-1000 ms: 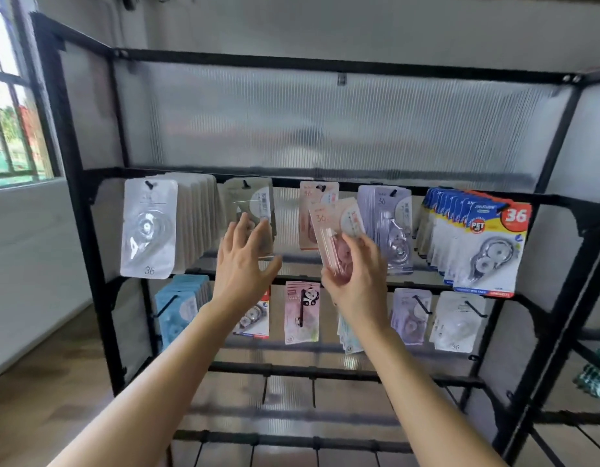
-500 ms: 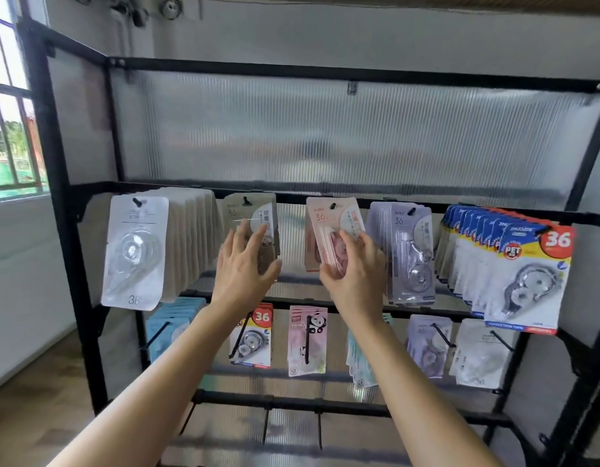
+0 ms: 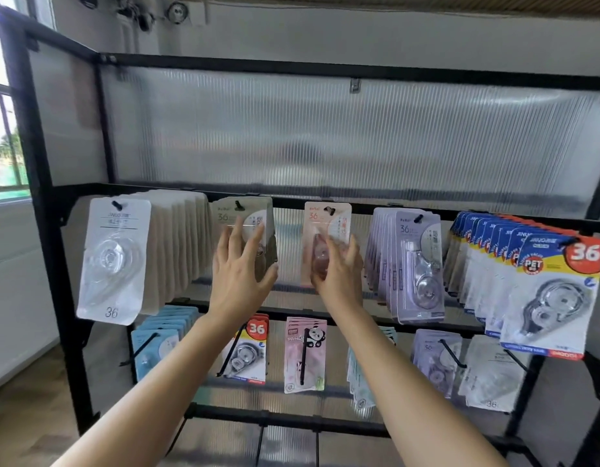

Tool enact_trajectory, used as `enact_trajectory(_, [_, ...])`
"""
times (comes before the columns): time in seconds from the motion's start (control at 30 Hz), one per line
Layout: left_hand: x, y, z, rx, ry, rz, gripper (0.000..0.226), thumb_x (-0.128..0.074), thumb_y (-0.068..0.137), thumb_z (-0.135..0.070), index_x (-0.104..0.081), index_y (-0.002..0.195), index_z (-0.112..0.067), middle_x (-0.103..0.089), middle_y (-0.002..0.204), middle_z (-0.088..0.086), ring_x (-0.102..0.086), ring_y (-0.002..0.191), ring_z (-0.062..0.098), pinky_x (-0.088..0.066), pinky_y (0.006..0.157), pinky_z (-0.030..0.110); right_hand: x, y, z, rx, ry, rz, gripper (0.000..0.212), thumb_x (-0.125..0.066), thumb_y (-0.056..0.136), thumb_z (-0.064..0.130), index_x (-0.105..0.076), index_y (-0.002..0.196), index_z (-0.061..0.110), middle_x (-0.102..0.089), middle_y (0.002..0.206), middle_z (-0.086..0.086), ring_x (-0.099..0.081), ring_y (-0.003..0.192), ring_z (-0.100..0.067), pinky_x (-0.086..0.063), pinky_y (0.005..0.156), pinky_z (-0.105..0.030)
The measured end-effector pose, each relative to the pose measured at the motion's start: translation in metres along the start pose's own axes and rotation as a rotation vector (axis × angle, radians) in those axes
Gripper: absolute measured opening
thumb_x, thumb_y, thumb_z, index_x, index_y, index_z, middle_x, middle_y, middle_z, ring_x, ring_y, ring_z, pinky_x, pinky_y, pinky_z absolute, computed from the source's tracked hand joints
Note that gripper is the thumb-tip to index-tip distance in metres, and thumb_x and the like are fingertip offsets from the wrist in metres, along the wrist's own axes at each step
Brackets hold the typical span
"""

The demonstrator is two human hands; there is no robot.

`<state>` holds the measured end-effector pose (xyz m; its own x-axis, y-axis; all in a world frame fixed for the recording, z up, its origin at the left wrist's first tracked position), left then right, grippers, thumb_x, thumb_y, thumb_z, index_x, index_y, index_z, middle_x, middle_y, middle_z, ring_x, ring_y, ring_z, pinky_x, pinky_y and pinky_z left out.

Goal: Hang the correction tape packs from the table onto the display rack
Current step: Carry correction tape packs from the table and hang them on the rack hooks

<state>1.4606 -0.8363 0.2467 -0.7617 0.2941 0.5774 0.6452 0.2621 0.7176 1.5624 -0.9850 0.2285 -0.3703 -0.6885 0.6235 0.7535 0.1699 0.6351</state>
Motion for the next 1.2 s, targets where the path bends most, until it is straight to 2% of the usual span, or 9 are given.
enact_trajectory(0.07, [0.001, -0.004, 0.000, -0.001, 0.004, 0.008, 0.070, -0.058, 0.092, -0.034, -0.020, 0.151, -0.030, 0.003, 0.161, 0.000, 0.010, 0.146, 0.021, 0.000, 0.117, 0.041, -0.006, -0.001, -0.005, -0.037, -0.063, 0.115, 0.084, -0.067, 0.087, 0.019, -0.014, 0.151, 0.032, 0.007, 0.158, -0.013, -0.013, 0.142, -0.039, -0.033, 0.109, -0.044])
enact_trajectory(0.17, [0.002, -0.012, 0.000, 0.000, 0.005, 0.009, 0.070, -0.058, 0.092, -0.034, -0.021, 0.151, -0.029, 0.002, 0.161, 0.002, 0.008, 0.147, 0.023, 0.000, 0.118, 0.041, -0.005, -0.012, -0.009, -0.046, -0.164, 0.184, 0.088, -0.065, 0.088, 0.030, -0.004, 0.152, 0.025, 0.012, 0.158, -0.013, -0.008, 0.143, -0.038, -0.020, 0.114, -0.048])
enact_trajectory(0.4, [0.005, -0.055, -0.004, 0.024, 0.007, 0.089, 0.071, -0.057, 0.092, -0.034, -0.019, 0.151, -0.030, 0.003, 0.161, 0.002, 0.011, 0.146, 0.020, 0.004, 0.117, 0.039, 0.019, -0.072, 0.008, 0.017, -0.121, 0.223, 0.084, -0.060, 0.090, 0.037, -0.005, 0.152, 0.029, 0.002, 0.160, -0.010, -0.004, 0.146, -0.031, -0.005, 0.117, -0.046])
enact_trajectory(0.6, [0.020, -0.118, 0.001, 0.098, 0.044, 0.173, 0.069, -0.057, 0.092, -0.036, -0.021, 0.151, -0.027, 0.001, 0.161, 0.002, 0.006, 0.147, 0.024, -0.001, 0.117, 0.041, 0.030, -0.147, 0.030, 0.075, -0.118, 0.328, 0.075, -0.058, 0.091, 0.036, -0.013, 0.152, 0.027, -0.002, 0.160, -0.008, -0.004, 0.146, -0.027, -0.010, 0.117, -0.044])
enact_trajectory(0.77, [0.049, -0.185, 0.016, 0.224, 0.109, 0.212, 0.070, -0.058, 0.091, -0.037, -0.023, 0.151, -0.026, -0.005, 0.160, 0.008, -0.001, 0.147, 0.028, -0.004, 0.117, 0.041, 0.030, -0.204, 0.057, 0.117, -0.033, 0.380, 0.068, -0.057, 0.091, 0.031, -0.024, 0.149, 0.023, -0.021, 0.155, -0.010, -0.018, 0.143, -0.026, -0.021, 0.113, -0.047])
enact_trajectory(0.83, [0.063, -0.218, 0.023, 0.292, 0.174, 0.227, 0.070, -0.056, 0.091, -0.039, -0.022, 0.151, -0.026, -0.004, 0.160, 0.008, -0.001, 0.147, 0.028, -0.002, 0.117, 0.040, 0.025, -0.229, 0.067, 0.145, -0.002, 0.421, 0.065, -0.057, 0.091, 0.031, -0.028, 0.148, 0.021, -0.025, 0.154, -0.012, -0.022, 0.141, -0.027, -0.022, 0.113, -0.046])
enact_trajectory(1.03, [0.116, -0.322, 0.027, 0.519, 0.267, 0.217, 0.069, -0.057, 0.091, -0.037, -0.023, 0.151, -0.025, -0.003, 0.160, 0.008, 0.000, 0.147, 0.028, -0.002, 0.116, 0.042, 0.016, -0.315, 0.091, 0.242, 0.073, 0.607, 0.065, -0.056, 0.091, 0.031, -0.027, 0.149, 0.023, -0.021, 0.156, -0.011, -0.021, 0.142, -0.027, -0.019, 0.113, -0.043])
enact_trajectory(1.2, [0.175, -0.423, 0.014, 0.720, 0.380, 0.199, 0.068, -0.056, 0.092, -0.037, -0.023, 0.151, -0.026, -0.003, 0.160, 0.008, -0.001, 0.147, 0.029, -0.005, 0.118, 0.044, 0.025, -0.398, 0.127, 0.392, 0.129, 0.749, 0.063, -0.054, 0.092, 0.032, -0.027, 0.148, 0.023, -0.024, 0.155, -0.011, -0.022, 0.142, -0.027, -0.020, 0.113, -0.044])
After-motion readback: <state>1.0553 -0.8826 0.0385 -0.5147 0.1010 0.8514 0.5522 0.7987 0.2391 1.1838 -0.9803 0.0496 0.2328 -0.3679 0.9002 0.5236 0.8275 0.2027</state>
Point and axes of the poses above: each hand's wrist, its own y-axis towards the middle knuckle, its own x-axis out of the back of the hand, z = x × y, the point moved 4 cm from there along y, towards the middle knuckle
